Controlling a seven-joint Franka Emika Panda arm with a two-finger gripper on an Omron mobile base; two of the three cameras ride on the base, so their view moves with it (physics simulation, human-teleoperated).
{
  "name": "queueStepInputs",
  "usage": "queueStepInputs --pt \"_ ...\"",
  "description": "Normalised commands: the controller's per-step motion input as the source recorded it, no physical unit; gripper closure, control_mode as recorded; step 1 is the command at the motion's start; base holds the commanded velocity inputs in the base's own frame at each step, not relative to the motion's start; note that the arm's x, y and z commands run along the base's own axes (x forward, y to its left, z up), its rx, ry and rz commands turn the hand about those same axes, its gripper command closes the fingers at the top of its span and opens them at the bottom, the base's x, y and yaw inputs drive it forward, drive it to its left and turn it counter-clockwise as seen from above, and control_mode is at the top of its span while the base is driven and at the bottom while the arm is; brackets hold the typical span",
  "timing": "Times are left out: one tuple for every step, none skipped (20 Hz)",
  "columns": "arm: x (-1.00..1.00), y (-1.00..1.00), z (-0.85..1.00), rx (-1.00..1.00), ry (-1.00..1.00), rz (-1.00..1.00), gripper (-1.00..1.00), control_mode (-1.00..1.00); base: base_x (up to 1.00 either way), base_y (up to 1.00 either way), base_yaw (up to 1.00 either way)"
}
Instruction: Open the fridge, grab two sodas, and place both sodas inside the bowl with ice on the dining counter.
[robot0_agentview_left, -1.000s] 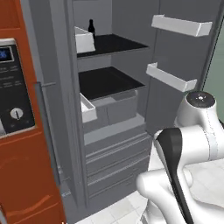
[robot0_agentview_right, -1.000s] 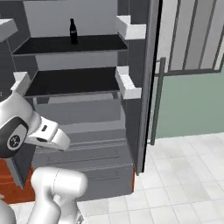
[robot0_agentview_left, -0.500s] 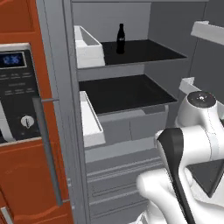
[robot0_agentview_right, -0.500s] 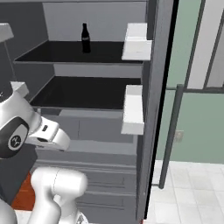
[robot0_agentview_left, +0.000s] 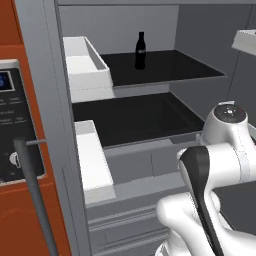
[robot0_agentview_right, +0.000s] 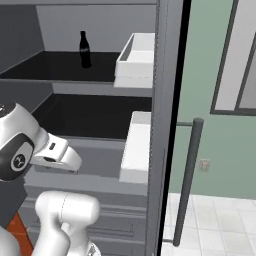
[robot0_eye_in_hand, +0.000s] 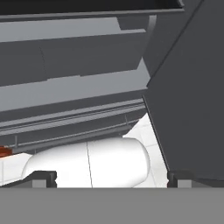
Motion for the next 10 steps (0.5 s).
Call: queueStepInputs --pt "0.0 0.0 0.0 0.0 0.0 0.0 -1.0 1.0 0.34 0.0 0.0" --pt "0.0 0.0 0.0 0.0 0.0 0.0 -1.0 1.0 0.38 0.0 0.0" --pt "0.0 0.0 0.0 0.0 0.0 0.0 -1.0 1.0 0.32 0.0 0.0" --pt "0.0 0.0 0.0 0.0 0.0 0.0 -1.0 1.0 0.28 0.1 0.0" --pt "0.0 0.0 0.0 0.0 0.0 0.0 -1.0 1.0 0.29 0.16 0.0" --pt "0.0 0.0 0.0 0.0 0.0 0.0 -1.0 1.0 0.36 0.2 0.0" --pt "0.0 0.0 0.0 0.0 0.0 0.0 -1.0 1.0 0.42 0.2 0.02" --pt "0.0 0.0 0.0 0.0 0.0 0.0 -1.0 1.0 0.49 0.17 0.05" --pt "0.0 0.0 0.0 0.0 0.0 0.0 -1.0 1.0 0.5 0.14 0.06" --pt "0.0 0.0 0.0 0.0 0.0 0.0 -1.0 1.0 0.54 0.16 0.08"
